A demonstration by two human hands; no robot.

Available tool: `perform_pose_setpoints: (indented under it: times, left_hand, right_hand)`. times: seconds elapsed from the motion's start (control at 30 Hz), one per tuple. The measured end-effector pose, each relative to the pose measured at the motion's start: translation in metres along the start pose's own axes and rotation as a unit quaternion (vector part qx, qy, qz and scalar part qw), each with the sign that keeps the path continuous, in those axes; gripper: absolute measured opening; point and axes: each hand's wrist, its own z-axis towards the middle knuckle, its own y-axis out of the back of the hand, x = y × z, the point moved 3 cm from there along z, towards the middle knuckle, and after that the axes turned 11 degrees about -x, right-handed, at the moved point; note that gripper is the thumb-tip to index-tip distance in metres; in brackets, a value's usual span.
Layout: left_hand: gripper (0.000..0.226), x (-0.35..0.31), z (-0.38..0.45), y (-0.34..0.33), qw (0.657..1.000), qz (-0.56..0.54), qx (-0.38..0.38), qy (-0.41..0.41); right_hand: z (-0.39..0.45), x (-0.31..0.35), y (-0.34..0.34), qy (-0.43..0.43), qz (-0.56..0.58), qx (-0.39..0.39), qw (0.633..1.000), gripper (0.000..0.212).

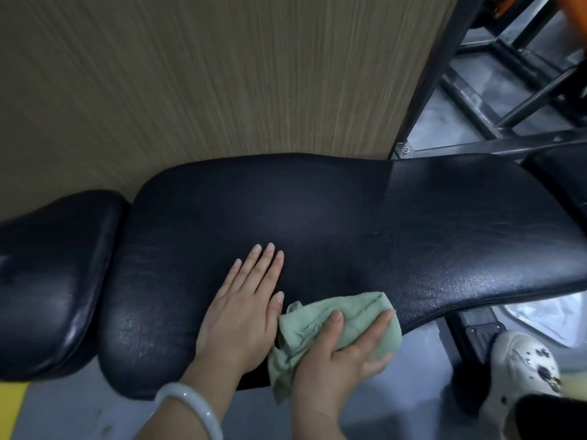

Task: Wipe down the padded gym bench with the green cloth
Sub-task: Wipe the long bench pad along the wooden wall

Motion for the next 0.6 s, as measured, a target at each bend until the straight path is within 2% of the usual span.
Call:
perform_pose_setpoints:
  times: [0.2, 0.33, 0.43, 0.6]
  left_hand:
    - [0.055, -0.002, -0.002, 0.003, 1.0, -0.018, 0.006, 0.014]
    - [0.058, -0.003, -0.002, 0.003, 0.999, -0.031, 0.002, 0.022]
    - [0.059, -0.003, -0.002, 0.002, 0.999, -0.035, 0.002, 0.02]
    - [0.061, -0.001, 0.0, 0.002, 0.996, -0.089, -0.025, 0.015]
  right_hand:
    - [0.064, 0.018, 0.013, 0.032, -0.034, -0.018, 0.999, 0.064]
    - [0.088, 0.025, 0.013, 0.013, -0.032, -0.051, 0.998, 0.061]
    - [0.07, 0.024, 0.011, 0.009, -0.022, -0.079, 0.997, 0.06]
    - [-0.007, 0.001, -0.005, -0.026, -0.025, -0.079, 0.996, 0.062]
